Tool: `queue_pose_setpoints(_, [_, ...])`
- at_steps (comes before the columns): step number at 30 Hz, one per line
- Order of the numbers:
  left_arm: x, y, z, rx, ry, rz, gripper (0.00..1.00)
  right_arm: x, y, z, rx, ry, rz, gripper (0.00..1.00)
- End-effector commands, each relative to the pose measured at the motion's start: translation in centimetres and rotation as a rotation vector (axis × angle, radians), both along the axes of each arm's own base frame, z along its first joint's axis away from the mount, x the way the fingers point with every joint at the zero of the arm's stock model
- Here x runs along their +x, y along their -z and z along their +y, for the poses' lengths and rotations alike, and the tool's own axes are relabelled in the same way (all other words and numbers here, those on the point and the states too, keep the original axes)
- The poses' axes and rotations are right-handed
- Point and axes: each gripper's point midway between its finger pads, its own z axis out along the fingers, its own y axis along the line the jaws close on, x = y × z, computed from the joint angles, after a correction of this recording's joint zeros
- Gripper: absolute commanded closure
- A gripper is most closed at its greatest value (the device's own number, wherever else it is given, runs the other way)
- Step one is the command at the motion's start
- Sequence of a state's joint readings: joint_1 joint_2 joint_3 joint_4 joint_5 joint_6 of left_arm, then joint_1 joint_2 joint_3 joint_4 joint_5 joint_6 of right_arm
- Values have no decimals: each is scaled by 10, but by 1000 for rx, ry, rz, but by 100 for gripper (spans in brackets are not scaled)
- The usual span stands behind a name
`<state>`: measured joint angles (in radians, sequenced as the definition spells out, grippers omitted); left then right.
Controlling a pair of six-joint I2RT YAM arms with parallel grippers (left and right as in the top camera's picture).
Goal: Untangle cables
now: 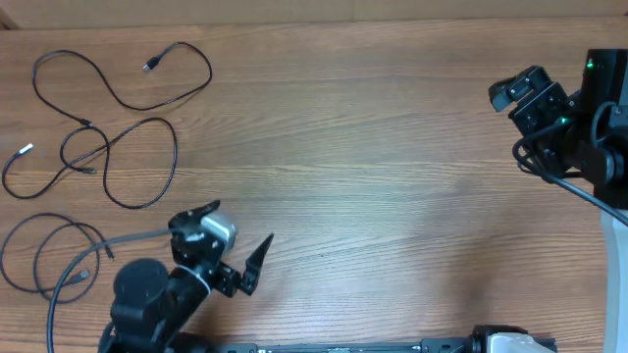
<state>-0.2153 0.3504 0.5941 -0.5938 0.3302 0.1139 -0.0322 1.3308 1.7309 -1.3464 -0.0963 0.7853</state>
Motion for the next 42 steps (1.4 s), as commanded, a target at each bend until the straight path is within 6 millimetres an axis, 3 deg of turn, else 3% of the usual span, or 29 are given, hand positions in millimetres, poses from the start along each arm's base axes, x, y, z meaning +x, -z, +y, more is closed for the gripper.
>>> queue_pose_setpoints(1, [0, 17, -2, 80, 50, -48, 0, 1, -2, -3, -11, 5, -10, 0])
queue_pose_setpoints(19, [21, 60, 29, 32, -119, -202, 1, 1, -2, -3, -11, 5, -8, 0])
queue_pose_setpoints(31, [38, 62, 52, -136, -280, -293, 0, 1, -2, -2, -11, 4, -7, 0])
queue_pose_setpoints(36, [41, 78, 59, -120, -323, -253, 1, 1, -2, -3, -11, 5, -7, 0])
queue_pose_setpoints(42, [44, 82, 76, -97, -421, -249, 0, 1, -2, -3, -11, 5, -7, 0])
